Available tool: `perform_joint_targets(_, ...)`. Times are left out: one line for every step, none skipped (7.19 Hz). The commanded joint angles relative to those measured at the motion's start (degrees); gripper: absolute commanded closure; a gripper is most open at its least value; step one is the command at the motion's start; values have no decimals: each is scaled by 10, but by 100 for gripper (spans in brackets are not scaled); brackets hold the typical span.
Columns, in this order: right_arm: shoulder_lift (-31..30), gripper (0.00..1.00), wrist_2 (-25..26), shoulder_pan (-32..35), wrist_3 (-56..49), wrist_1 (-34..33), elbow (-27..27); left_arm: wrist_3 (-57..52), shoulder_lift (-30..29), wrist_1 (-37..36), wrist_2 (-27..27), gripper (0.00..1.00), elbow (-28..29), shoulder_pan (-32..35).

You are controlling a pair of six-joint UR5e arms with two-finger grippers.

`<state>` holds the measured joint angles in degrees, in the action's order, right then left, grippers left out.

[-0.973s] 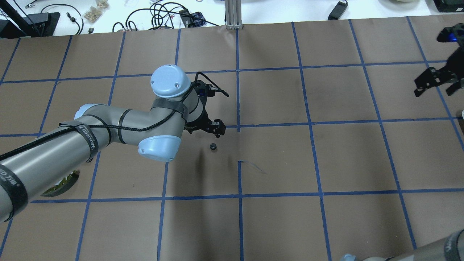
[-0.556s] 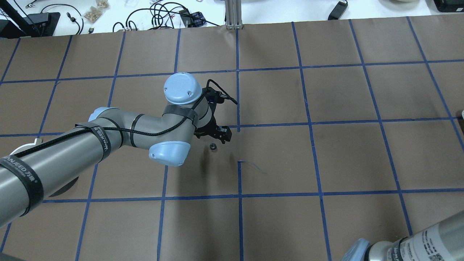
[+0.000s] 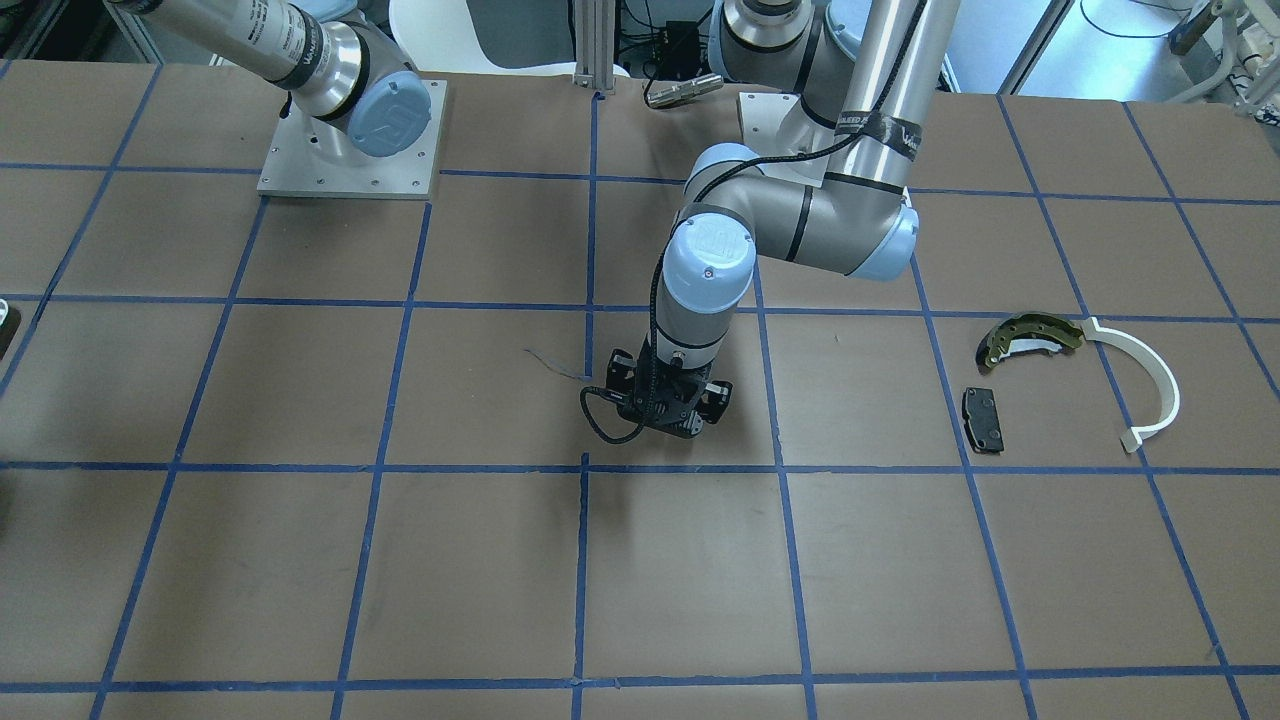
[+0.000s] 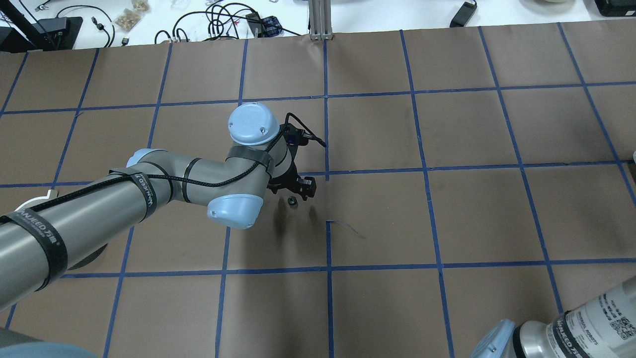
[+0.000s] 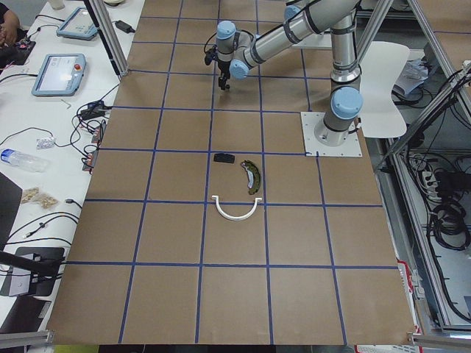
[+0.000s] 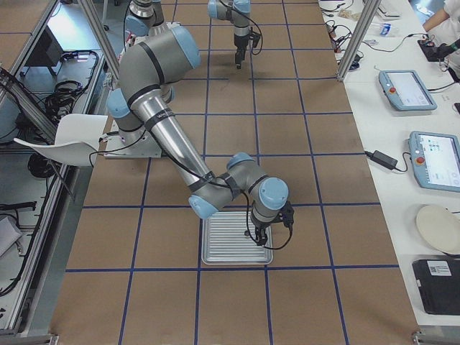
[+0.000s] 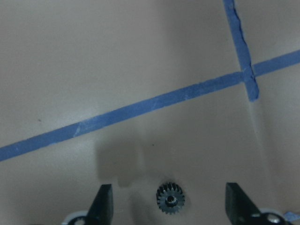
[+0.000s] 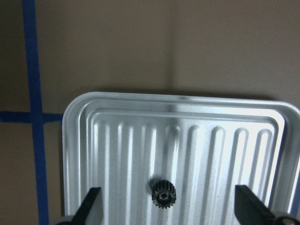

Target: Place bearing gear from tray to pile

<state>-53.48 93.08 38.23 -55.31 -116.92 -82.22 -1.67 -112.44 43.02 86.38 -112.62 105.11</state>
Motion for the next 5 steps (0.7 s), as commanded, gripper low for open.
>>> perform_joint_targets(3,11,3,-4,-3,-6,-27,3,-3,3,5,30,-1,1)
perform_joint_targets(4,11,4,-4,-4,-37,-36,2,-3,5,12,39,-1,1)
perform_joint_targets(4,15,4,-4,-5,-46,-45,2,-4,5,12,44,-1,1)
perform_joint_targets(4,27,8,-4,-6,-46,-46,3,-5,6,12,44,3,1)
perform_joint_targets(4,40,13,-4,-7,-41,-47,3,-6,5,11,44,5,1)
